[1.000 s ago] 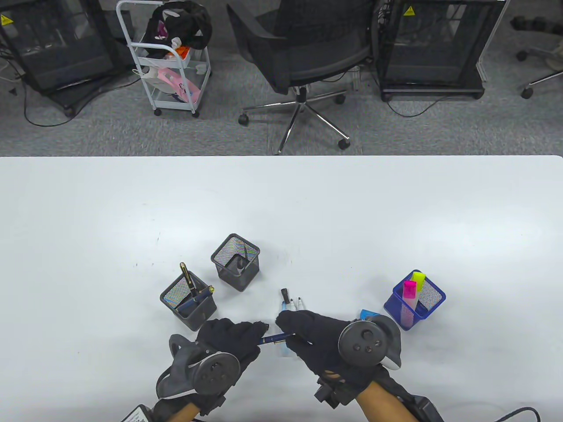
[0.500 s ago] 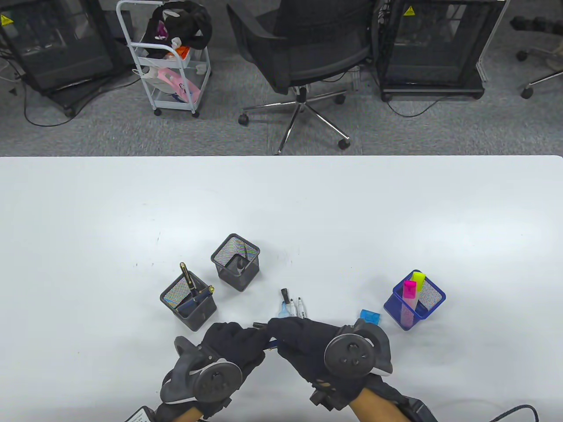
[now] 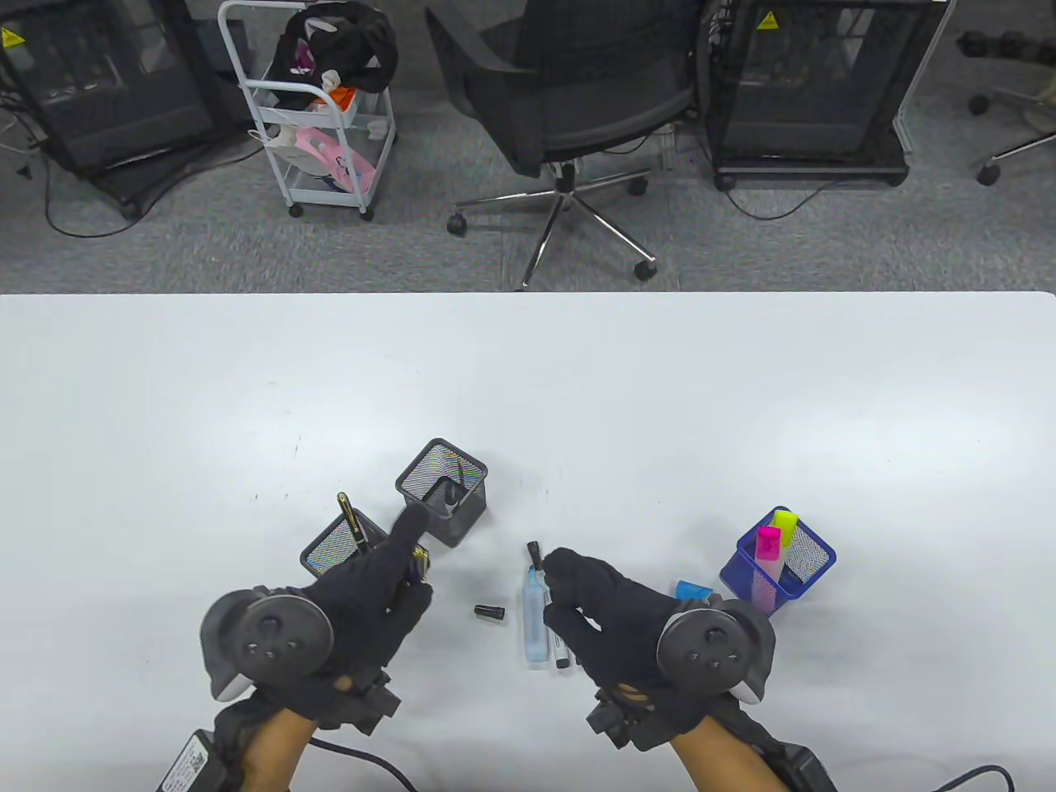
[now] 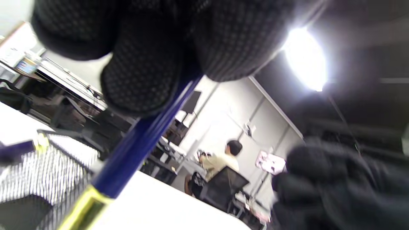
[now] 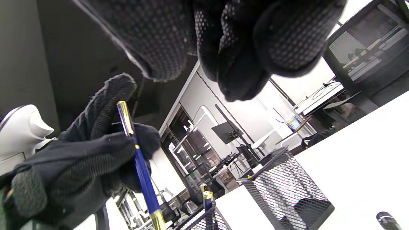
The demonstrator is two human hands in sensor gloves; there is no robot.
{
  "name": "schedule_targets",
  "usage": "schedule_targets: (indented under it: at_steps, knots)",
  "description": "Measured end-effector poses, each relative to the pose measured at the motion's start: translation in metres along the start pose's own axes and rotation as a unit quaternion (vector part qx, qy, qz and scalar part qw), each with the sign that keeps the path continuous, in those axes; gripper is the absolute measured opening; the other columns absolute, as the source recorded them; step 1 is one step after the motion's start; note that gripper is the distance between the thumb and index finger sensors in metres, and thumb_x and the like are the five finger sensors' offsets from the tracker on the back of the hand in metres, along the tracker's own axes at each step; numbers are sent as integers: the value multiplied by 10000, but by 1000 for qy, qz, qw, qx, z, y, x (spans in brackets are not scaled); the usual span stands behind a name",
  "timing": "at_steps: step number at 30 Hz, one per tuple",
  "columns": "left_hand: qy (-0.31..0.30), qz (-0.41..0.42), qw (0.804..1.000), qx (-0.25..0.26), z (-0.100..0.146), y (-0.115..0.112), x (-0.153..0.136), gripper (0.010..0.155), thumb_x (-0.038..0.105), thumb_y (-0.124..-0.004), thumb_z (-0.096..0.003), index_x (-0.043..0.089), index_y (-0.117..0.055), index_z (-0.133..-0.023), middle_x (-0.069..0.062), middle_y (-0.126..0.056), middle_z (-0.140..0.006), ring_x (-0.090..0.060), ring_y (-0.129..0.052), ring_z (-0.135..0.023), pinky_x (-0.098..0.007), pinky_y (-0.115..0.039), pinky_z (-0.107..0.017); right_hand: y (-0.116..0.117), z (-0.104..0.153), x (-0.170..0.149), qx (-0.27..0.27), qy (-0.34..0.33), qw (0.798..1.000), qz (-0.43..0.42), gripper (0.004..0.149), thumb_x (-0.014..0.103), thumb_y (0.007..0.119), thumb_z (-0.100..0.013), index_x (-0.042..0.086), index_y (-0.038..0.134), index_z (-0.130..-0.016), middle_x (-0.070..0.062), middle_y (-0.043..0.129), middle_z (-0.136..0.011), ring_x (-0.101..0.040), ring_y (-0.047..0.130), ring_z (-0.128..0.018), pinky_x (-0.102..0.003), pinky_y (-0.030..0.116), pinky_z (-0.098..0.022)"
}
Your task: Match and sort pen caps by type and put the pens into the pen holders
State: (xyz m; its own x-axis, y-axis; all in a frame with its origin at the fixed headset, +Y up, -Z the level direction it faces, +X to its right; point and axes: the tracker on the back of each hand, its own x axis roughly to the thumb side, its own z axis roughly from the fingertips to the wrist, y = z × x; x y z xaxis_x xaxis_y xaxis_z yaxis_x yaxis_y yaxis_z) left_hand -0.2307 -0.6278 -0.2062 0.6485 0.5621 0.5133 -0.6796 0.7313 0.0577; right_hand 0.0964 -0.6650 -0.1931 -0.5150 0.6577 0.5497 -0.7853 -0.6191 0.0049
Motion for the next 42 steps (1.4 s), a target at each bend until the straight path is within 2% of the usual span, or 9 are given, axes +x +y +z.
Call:
schedule_targets:
  at_steps: [6,8,12,19,23,29,35,42]
  knots:
    - [37,-32,996,71,1,28,-20,647,251,-851,-494,432,-591,-1057,-123,-954,-855,-341,-1090,-488,-590,-848,-426,-1,0,-4,12,1,1000,20,574,325,904,-441,115,709,-939,-210,894,-833,-334,1058,-612,-412,940,-446]
    - [50,-50,993,95,4,31,-24,583,244,-832,-499,383,-649,-1035,-112,-954,-872,-358,-1074,-527,-608,-828,-442,-2,0,-6,13,5,1000,20,572,332,898,-444,115,710,-940,-211,894,-834,-336,1057,-613,-414,937,-448]
    - [81,-91,987,105,6,30,-32,534,245,-811,-505,331,-693,-1019,-95,-944,-894,-372,-1041,-594,-624,-799,-471,-2,0,-8,18,9,1000,23,569,338,890,-450,116,708,-942,-212,890,-838,-343,1050,-617,-418,932,-450]
    - [108,-145,981,70,7,13,-40,488,268,-829,-497,265,-775,-982,-96,-985,-874,-376,-1027,-637,-631,-786,-492,2,0,-9,32,10,999,34,564,349,875,-458,119,706,-945,-212,887,-842,-347,1045,-624,-424,925,-455]
    - [116,-174,977,34,6,0,-43,458,294,-836,-491,231,-835,-946,-100,-1026,-841,-376,-1036,-641,-630,-789,-495,2,0,-10,39,14,998,38,565,353,872,-460,119,704,-946,-211,885,-845,-344,1044,-626,-427,922,-457]
    - [110,-249,962,-42,2,-29,-41,446,323,-834,-486,232,-869,-922,-110,-1065,-804,-359,-1074,-625,-624,-791,-512,4,0,-14,50,22,998,42,565,356,869,-462,121,703,-948,-212,884,-847,-350,1040,-631,-434,917,-462]
    - [118,-238,963,-42,1,-32,-43,479,331,-831,-486,219,-833,-952,-136,-1030,-840,-370,-1072,-634,-630,-780,-523,3,0,-15,53,26,997,47,567,356,870,-462,119,703,-948,-212,882,-850,-353,1037,-634,-437,916,-465]
    - [118,-206,971,-22,6,-19,-38,549,370,-822,-484,198,-766,-1003,-170,-927,-937,-408,-979,-732,-673,-727,-564,3,0,-16,55,29,997,48,571,359,871,-460,116,702,-949,-213,882,-849,-353,1038,-633,-438,915,-465]
